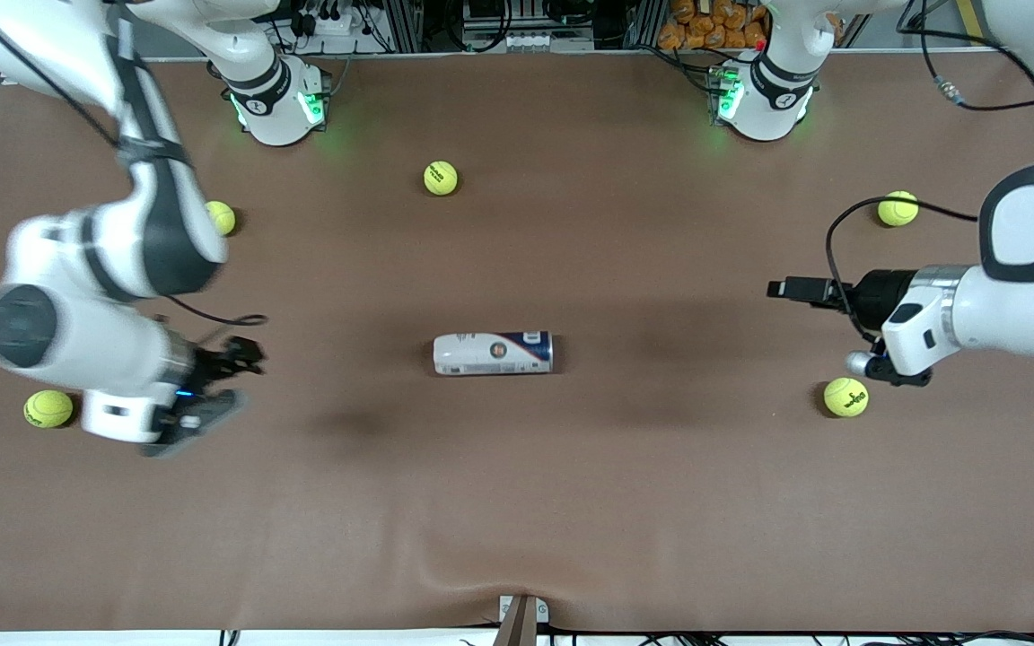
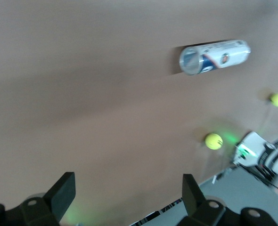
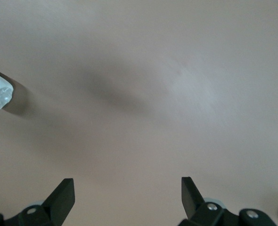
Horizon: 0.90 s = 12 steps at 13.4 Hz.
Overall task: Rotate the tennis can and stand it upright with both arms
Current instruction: 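Retract the right gripper while the left gripper reaches toward the can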
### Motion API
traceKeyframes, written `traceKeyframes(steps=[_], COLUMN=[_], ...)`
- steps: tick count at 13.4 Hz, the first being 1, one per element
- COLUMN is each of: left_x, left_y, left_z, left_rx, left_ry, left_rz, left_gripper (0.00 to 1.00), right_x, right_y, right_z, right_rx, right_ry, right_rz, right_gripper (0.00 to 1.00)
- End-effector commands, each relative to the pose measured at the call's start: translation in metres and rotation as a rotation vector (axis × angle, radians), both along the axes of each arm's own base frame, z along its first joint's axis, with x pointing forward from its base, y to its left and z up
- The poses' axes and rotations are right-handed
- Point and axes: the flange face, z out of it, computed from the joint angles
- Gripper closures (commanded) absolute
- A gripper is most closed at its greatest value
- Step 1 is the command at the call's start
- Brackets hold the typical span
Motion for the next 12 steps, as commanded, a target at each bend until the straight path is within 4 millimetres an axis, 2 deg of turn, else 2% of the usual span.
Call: traceKeyframes(steps=[1, 5, 8, 10, 12], left_x=[0.009, 0.001, -0.01, -0.02, -0.034], left_y=[-0.005, -0.036, -0.061, -0.073, -0.079], left_z=[-0.032, -0.071, -0.087, -0.1, -0.124], left_rx=[-0.117, -0.224, -0.31, -0.336, -0.367], left_ry=[0.009, 0.008, 0.025, 0.026, 0.021], left_rz=[0.003, 0.051, 0.078, 0.081, 0.072], left_gripper=[0.0, 0.0, 0.0, 0.0, 0.0], right_x=[-0.034, -0.081, -0.118, -0.129, -0.134], right_y=[-0.028, -0.094, -0.109, -0.119, -0.111], right_z=[0.058, 0.125, 0.175, 0.191, 0.2], right_rx=[-0.004, -0.037, -0.045, -0.037, 0.001], right_ry=[0.007, 0.007, -0.001, -0.016, -0.013], right_rz=[-0.153, -0.353, -0.473, -0.55, -0.649], right_gripper=[0.0, 0.0, 0.0, 0.0, 0.0])
